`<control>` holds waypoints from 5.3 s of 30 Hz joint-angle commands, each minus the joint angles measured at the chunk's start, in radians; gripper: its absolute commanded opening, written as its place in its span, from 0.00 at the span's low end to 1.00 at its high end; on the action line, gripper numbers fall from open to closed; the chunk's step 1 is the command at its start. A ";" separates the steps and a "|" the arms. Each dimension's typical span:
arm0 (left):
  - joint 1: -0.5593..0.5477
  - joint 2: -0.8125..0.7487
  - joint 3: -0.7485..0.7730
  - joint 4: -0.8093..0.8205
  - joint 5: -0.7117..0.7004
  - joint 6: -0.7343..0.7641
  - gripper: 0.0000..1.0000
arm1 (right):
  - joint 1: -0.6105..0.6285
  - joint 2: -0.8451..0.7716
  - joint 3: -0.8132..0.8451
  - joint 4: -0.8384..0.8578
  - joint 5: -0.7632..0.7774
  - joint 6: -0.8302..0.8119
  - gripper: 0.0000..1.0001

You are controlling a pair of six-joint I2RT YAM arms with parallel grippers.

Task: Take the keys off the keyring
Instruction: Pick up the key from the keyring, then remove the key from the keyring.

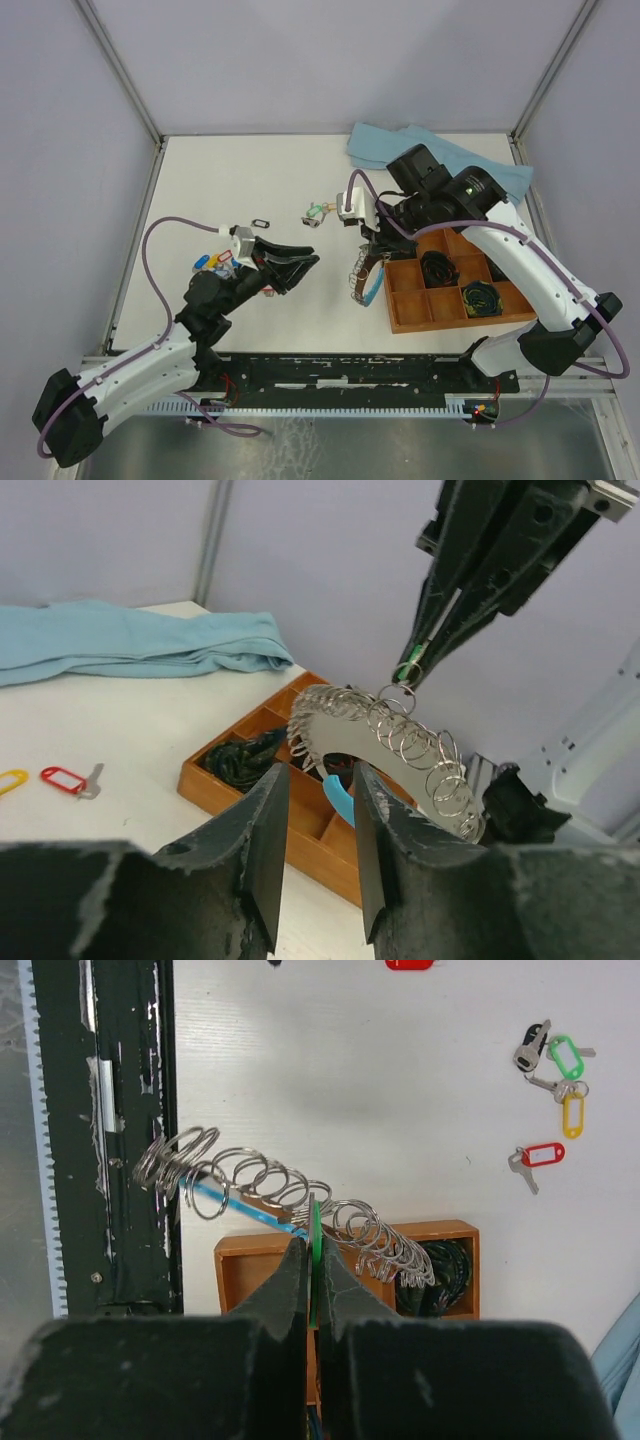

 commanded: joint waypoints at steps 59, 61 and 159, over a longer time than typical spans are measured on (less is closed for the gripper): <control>-0.112 0.378 0.159 0.301 0.323 0.358 0.28 | 0.007 -0.029 0.004 -0.052 -0.184 -0.084 0.01; -0.112 0.405 0.166 0.325 0.330 0.335 0.28 | 0.007 -0.031 0.002 -0.053 -0.190 -0.084 0.01; -0.116 0.493 0.231 0.362 0.474 0.262 0.14 | 0.020 -0.020 0.012 -0.075 -0.161 -0.098 0.01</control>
